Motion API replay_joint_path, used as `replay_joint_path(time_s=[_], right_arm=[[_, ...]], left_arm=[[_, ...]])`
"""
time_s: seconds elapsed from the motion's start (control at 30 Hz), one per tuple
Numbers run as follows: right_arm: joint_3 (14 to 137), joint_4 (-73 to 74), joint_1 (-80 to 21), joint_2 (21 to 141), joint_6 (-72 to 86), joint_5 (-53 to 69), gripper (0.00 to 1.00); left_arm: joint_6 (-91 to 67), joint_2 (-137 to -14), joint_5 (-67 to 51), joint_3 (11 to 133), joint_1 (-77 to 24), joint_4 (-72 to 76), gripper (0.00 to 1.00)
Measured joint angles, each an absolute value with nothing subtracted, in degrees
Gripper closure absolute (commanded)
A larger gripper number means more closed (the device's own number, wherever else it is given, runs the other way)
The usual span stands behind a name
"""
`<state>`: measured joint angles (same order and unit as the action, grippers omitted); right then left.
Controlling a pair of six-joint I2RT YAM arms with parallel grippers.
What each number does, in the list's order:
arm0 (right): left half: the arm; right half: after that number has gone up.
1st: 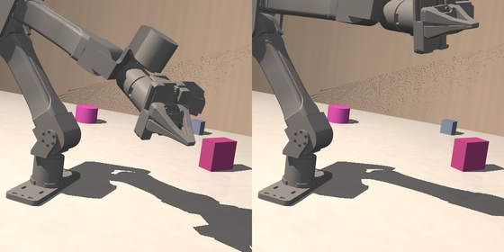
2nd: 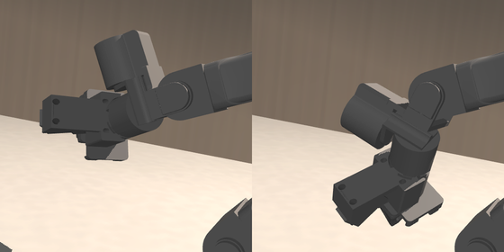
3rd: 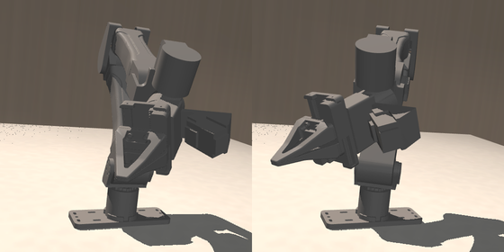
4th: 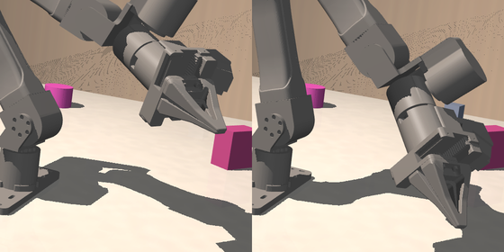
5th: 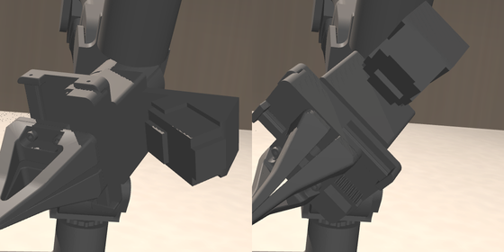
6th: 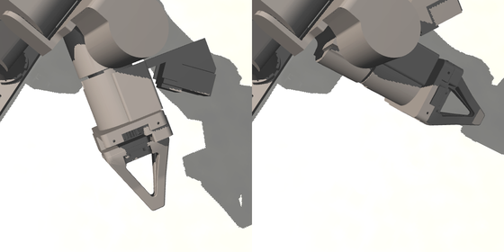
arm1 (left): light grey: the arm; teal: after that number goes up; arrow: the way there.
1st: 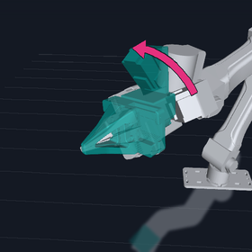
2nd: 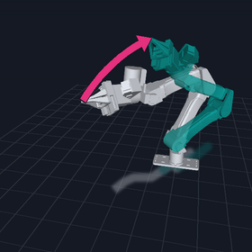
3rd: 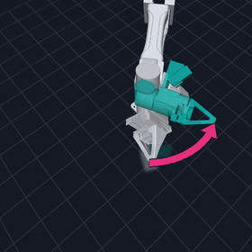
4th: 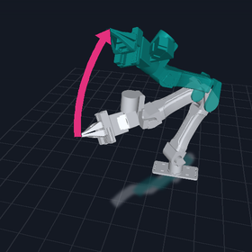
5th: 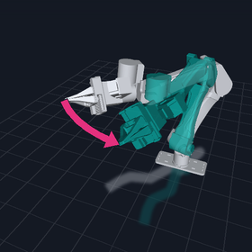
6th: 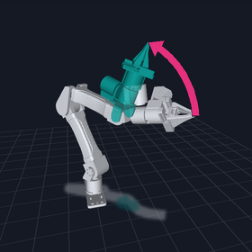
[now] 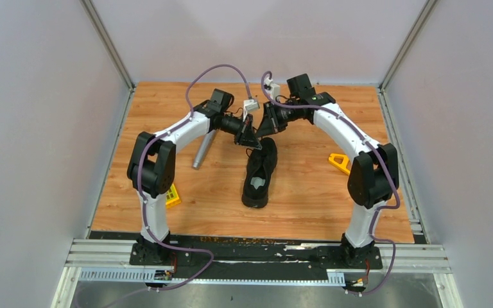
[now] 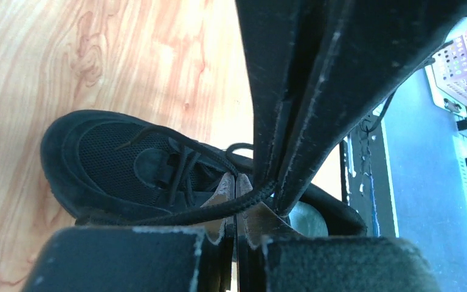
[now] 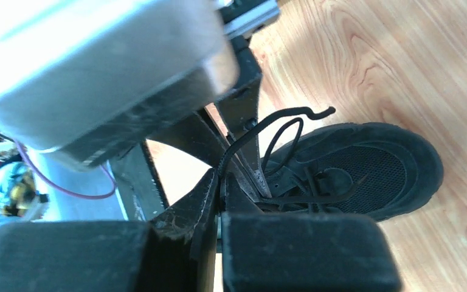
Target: Tie the shoes
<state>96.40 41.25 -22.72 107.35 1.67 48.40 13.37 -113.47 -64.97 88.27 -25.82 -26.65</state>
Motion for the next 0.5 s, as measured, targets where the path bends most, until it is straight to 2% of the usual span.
replay_joint_path(time_s=[0.37,0.5], right_arm=[[94.50,43.99,-26.33,104.90,-11.16,42.39,0.98],[94.50,46.02,-26.35,104.53,-13.89,40.07,0.97]], left_arm=[[13.52,-109.10,-67.26,76.64,-25.85,-13.04,1.00],[9.98,-106.26,-67.22,71.35,-25.85,-2.02,1.00]])
